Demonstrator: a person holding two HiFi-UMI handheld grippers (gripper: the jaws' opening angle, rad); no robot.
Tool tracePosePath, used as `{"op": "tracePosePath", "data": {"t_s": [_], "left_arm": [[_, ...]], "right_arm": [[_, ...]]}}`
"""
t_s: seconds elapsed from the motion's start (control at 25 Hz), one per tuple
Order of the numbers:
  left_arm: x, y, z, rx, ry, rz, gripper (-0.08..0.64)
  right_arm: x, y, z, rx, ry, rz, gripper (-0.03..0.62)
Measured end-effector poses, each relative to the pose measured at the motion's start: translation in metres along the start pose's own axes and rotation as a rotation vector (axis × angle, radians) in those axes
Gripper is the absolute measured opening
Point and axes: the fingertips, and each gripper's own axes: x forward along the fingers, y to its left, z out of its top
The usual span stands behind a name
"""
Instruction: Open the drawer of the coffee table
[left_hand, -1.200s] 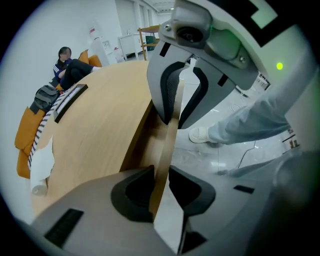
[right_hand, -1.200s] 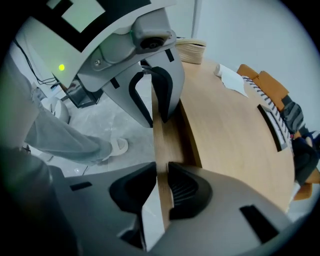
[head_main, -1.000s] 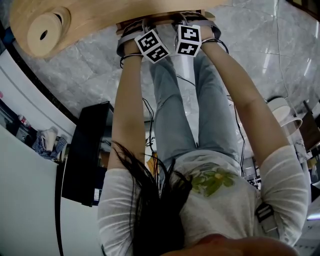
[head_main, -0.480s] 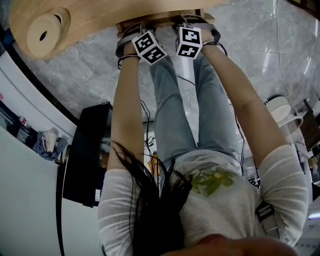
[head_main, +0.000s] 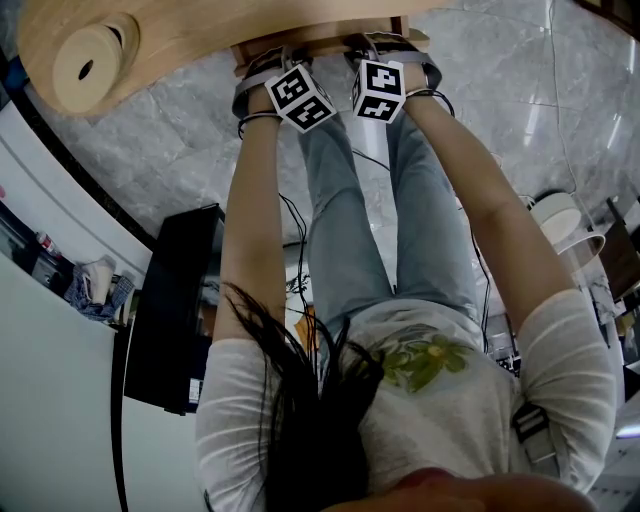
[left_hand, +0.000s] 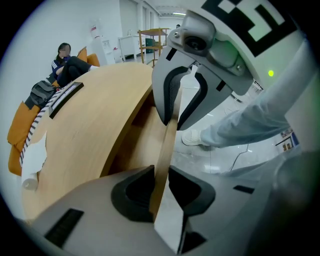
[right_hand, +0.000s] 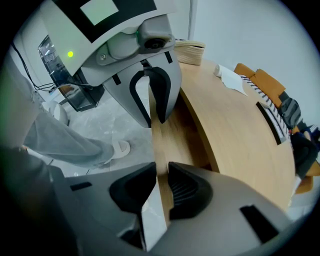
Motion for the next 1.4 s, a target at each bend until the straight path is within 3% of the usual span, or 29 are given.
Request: {"op": "tracePosePath", "data": {"t_s": [1.4], "left_arm": [[-0.002,-0.033,-0.008,-0.024,0.009,-0.036,0.098]], "right_arm": [[-0.002,0.033,-0.008,0.040,0.031,0.029,0.080]]}}
